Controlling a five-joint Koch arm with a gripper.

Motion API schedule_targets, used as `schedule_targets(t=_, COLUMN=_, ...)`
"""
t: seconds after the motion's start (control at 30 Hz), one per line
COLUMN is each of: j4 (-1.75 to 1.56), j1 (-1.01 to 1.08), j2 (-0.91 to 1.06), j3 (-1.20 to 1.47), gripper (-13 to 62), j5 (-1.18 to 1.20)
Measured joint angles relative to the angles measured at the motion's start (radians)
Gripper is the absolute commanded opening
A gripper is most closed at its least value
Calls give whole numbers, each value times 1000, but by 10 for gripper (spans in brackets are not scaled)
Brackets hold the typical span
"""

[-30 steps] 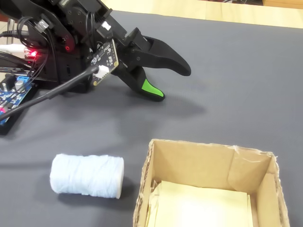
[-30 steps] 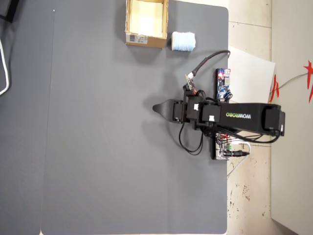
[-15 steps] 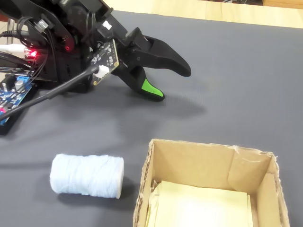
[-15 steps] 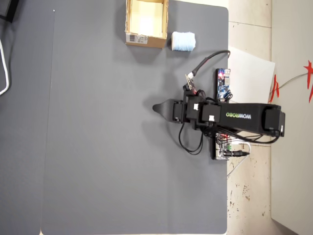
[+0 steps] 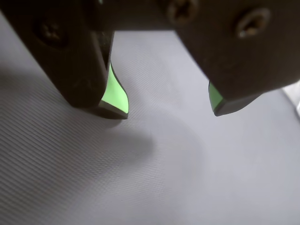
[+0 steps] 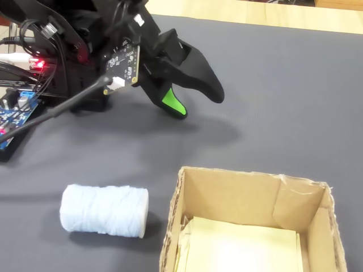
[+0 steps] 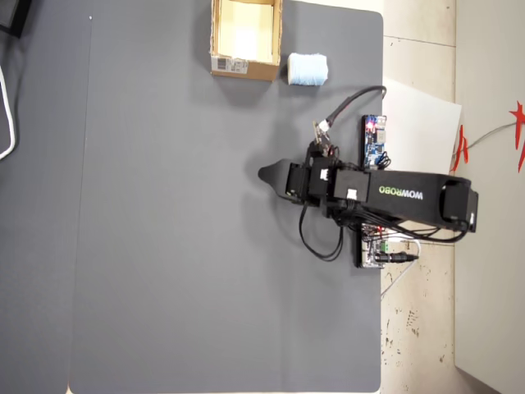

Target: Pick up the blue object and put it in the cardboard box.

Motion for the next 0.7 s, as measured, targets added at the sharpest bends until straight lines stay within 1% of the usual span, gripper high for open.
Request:
schedule_targets(t=0.23, j4=91, j1=121, j2=-2, j3=-160, gripper=332, j5=-195)
schedule_targets(t=0.37, j4=92, j1=198, j2=-12, j3=-221, gripper=332, j5=-239)
schedule_targets(t=0.4, j4=94, j1=222, j2=-26, j3=-238, gripper=332, j5=-250)
schedule_targets(t=0.43, j4=92, j1=302, j2=-71, j3=-278, gripper=332, j5=-293)
schedule_targets(t=0.53, j4=103, j1=370, j2=-106, j3=-307, gripper=330, j5=-310)
schedule_targets(t=0.57, j4=121, j1=434, j2=-146, j3=-367, gripper=330, j5=-319)
schedule_targets(t=0.63, j4=135, j1=451, j2=-155, j3=-380, gripper=330, j5=-324)
schedule_targets(t=0.7, j4=238, j1=522, j2=-210, j3=-485, gripper=330, j5=-353)
